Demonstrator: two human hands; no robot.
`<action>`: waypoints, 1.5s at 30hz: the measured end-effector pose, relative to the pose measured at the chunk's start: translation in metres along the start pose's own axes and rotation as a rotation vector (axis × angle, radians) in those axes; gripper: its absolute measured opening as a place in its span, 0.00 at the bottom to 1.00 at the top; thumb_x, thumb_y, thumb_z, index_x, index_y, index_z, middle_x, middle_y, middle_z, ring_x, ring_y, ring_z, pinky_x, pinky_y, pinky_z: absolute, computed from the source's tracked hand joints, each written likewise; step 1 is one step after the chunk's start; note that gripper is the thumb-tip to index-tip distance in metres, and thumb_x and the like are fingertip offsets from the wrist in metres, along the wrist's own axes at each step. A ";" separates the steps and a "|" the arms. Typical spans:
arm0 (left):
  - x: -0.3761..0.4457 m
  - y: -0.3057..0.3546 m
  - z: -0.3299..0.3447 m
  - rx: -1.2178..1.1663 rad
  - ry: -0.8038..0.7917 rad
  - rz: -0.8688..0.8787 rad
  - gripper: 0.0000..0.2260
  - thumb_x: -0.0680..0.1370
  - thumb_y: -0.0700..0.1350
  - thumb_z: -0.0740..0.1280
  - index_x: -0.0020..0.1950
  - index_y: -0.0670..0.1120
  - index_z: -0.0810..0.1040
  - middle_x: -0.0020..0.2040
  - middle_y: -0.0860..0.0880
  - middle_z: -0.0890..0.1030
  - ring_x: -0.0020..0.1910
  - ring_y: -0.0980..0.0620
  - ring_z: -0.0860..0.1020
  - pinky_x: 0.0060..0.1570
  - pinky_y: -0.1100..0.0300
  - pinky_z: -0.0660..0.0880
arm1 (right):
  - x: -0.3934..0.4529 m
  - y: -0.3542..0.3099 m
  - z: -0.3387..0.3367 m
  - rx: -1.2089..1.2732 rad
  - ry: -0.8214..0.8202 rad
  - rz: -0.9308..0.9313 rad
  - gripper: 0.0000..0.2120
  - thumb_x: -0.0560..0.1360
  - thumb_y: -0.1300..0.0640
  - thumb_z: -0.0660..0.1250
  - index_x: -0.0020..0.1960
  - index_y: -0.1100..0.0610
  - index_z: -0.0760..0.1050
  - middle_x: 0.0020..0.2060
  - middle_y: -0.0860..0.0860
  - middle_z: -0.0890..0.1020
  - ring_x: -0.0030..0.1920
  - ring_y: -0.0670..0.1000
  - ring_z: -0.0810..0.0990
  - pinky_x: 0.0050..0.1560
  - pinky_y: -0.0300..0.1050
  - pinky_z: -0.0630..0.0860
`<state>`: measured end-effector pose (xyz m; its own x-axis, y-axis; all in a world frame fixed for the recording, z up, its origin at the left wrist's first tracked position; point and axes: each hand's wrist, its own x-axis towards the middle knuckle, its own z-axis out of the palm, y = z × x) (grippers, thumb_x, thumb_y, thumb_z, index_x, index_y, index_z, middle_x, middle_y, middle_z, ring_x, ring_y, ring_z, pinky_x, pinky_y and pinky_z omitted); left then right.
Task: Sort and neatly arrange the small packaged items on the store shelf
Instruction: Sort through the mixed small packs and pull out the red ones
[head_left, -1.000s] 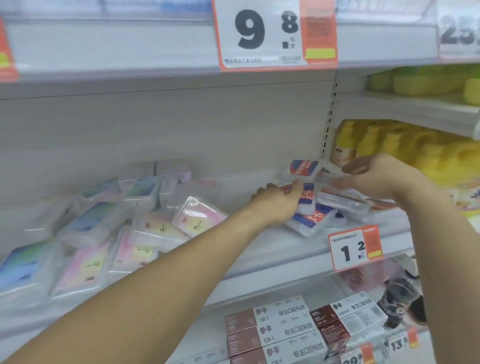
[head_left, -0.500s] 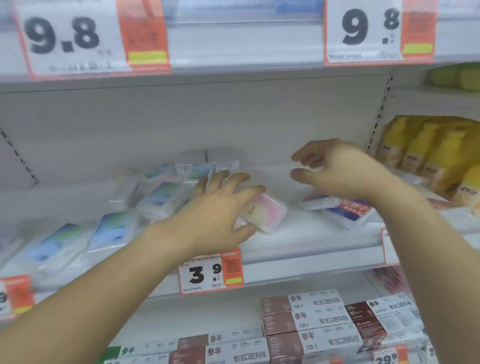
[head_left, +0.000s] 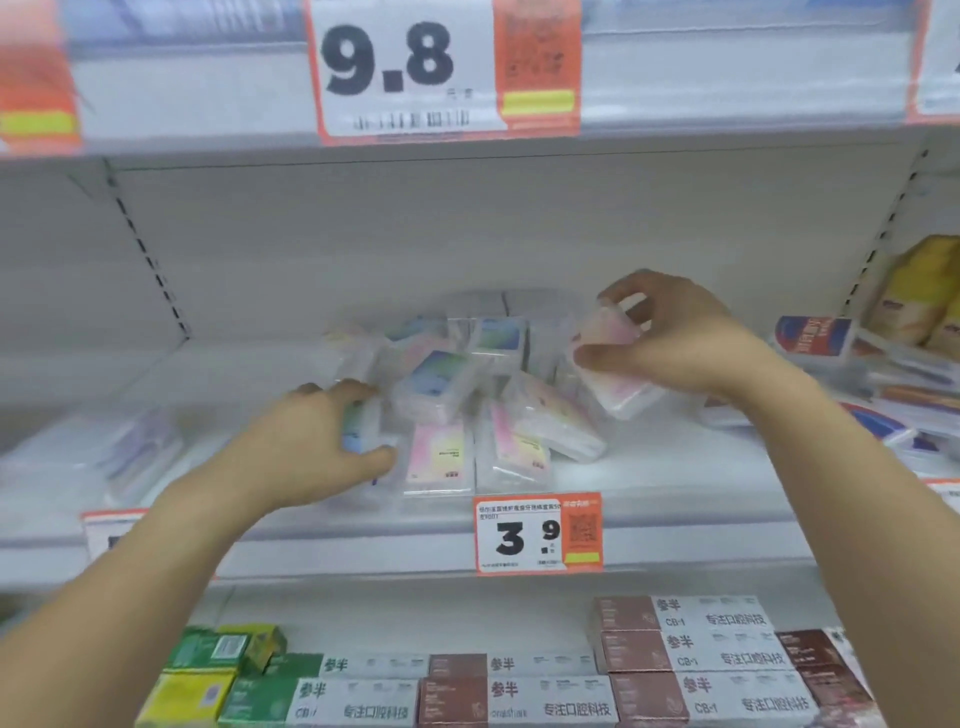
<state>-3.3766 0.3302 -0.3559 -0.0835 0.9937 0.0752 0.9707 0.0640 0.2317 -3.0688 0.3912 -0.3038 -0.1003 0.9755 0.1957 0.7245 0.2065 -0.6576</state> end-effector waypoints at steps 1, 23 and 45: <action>0.001 -0.002 -0.002 -0.041 0.077 0.010 0.29 0.68 0.58 0.72 0.67 0.55 0.71 0.54 0.46 0.78 0.52 0.47 0.74 0.47 0.59 0.69 | 0.003 -0.003 0.001 0.127 0.057 0.013 0.24 0.65 0.47 0.79 0.58 0.46 0.75 0.43 0.43 0.81 0.40 0.42 0.80 0.35 0.37 0.73; -0.001 -0.066 -0.018 -0.516 0.033 -0.333 0.30 0.69 0.66 0.68 0.67 0.55 0.71 0.64 0.51 0.76 0.54 0.50 0.75 0.54 0.57 0.70 | -0.002 -0.045 0.038 -0.393 -0.591 -0.098 0.55 0.53 0.33 0.80 0.75 0.35 0.57 0.68 0.40 0.71 0.65 0.47 0.73 0.67 0.45 0.69; 0.009 -0.032 -0.020 -0.080 -0.108 0.302 0.12 0.78 0.56 0.63 0.56 0.53 0.81 0.52 0.54 0.83 0.54 0.52 0.78 0.57 0.59 0.73 | 0.003 -0.051 0.025 -0.442 -0.492 -0.085 0.43 0.57 0.38 0.81 0.68 0.36 0.67 0.67 0.43 0.72 0.64 0.49 0.75 0.64 0.49 0.72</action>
<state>-3.4130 0.3353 -0.3434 0.2339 0.9710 0.0500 0.9269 -0.2382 0.2899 -3.1230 0.3850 -0.2877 -0.3930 0.8996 -0.1904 0.9013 0.3358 -0.2736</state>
